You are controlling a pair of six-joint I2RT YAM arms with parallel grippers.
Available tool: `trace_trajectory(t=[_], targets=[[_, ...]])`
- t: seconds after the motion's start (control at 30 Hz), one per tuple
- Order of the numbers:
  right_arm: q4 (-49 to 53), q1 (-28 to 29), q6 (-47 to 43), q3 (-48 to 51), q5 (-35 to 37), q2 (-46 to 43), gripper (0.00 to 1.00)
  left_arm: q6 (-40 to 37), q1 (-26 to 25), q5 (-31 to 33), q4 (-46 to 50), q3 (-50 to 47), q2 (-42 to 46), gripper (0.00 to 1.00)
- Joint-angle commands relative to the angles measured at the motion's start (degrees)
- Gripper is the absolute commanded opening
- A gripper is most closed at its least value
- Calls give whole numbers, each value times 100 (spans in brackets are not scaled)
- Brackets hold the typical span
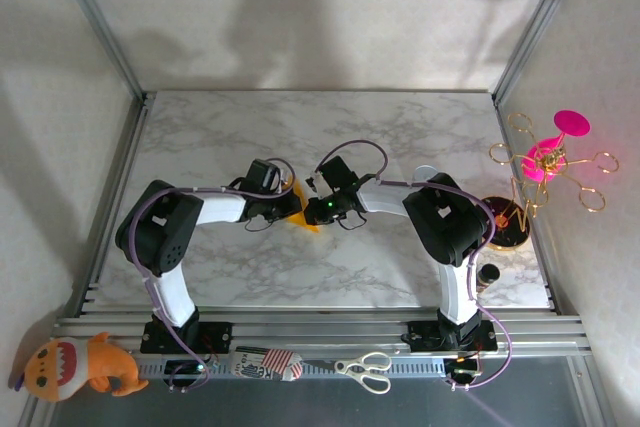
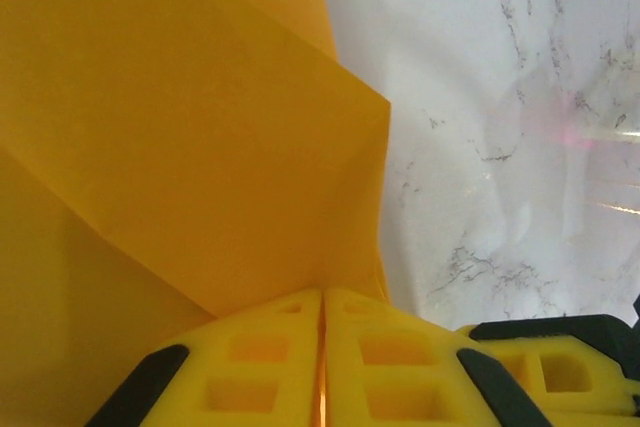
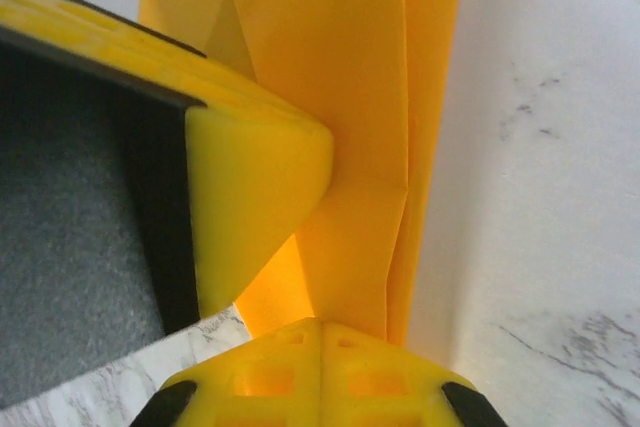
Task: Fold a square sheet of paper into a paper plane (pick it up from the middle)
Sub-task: Fourth fold the wing at the center of the table.
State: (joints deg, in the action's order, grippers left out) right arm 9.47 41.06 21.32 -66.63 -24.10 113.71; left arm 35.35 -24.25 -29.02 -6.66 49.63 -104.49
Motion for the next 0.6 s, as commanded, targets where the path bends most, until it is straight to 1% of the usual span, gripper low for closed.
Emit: trace_trajectory(t=[0.0, 0.2, 0.33, 0.57], targets=[[1075, 34, -186, 425, 688, 225, 6, -394, 358, 441, 451, 221, -213, 10], [1093, 36, -206, 627, 790, 222, 6, -688, 925, 351, 723, 660, -625, 10], [1072, 42, -108, 682, 888, 228, 6, -833, 1290, 481, 821, 856, -711, 11], [944, 75, 38, 930, 884, 196, 6, -956, 1830, 445, 841, 1069, -843, 11]])
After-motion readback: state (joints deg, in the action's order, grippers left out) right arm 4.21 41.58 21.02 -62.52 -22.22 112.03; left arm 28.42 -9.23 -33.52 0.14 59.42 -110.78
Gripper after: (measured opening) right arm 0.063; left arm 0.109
